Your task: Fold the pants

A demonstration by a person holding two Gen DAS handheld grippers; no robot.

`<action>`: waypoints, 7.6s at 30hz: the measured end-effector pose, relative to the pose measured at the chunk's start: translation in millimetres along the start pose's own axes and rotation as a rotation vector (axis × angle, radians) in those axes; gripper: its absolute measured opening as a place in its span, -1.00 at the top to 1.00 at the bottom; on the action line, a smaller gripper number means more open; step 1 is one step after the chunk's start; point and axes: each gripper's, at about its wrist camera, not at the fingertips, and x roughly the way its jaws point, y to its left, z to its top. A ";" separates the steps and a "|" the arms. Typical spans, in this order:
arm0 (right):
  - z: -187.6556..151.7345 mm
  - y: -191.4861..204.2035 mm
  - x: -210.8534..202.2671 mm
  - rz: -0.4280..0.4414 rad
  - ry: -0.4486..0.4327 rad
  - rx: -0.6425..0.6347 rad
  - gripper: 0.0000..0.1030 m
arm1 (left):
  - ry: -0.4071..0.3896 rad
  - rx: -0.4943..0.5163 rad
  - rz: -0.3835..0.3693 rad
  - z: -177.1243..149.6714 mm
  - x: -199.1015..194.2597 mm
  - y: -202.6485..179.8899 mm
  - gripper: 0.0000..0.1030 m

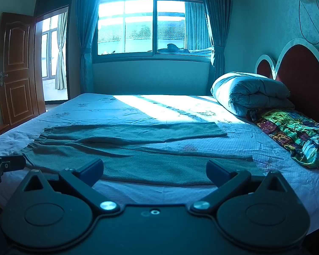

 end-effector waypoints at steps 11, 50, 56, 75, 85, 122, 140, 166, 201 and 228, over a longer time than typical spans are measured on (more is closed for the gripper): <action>-0.3 0.4 0.4 0.002 0.005 -0.001 -0.89 | -0.002 0.004 0.001 -0.2 0.3 -2.0 -1.00; -0.9 -18.5 34.4 0.057 0.052 0.038 -0.89 | 0.121 0.009 0.032 -13.8 56.3 24.4 -1.00; 38.9 -19.9 90.9 0.135 0.054 0.019 -0.89 | 0.138 -0.085 0.084 17.1 116.4 106.8 -1.00; 133.7 62.3 420.6 0.207 0.186 -0.131 -0.45 | 0.353 -0.088 0.221 97.3 448.4 324.1 -0.44; 123.2 60.5 534.4 0.240 0.269 -0.119 -0.34 | 0.411 -0.143 0.119 84.2 558.2 351.3 -0.43; 140.2 68.5 491.4 0.423 0.319 -0.392 1.00 | 0.122 -0.025 -0.190 120.1 473.3 360.5 0.59; 48.5 38.6 279.7 0.319 0.201 -0.391 0.78 | 0.116 -0.086 -0.105 33.5 269.3 353.5 -0.37; 24.6 42.6 253.8 0.243 0.167 -0.219 0.71 | 0.206 -0.760 0.019 -5.6 293.6 325.6 -0.05; 50.4 15.5 328.8 0.145 0.225 0.273 1.00 | 0.091 -0.499 -0.176 28.9 314.5 338.7 0.52; -45.1 19.0 275.7 0.225 0.393 0.142 1.00 | 0.250 -0.386 -0.208 -34.6 294.2 365.6 0.52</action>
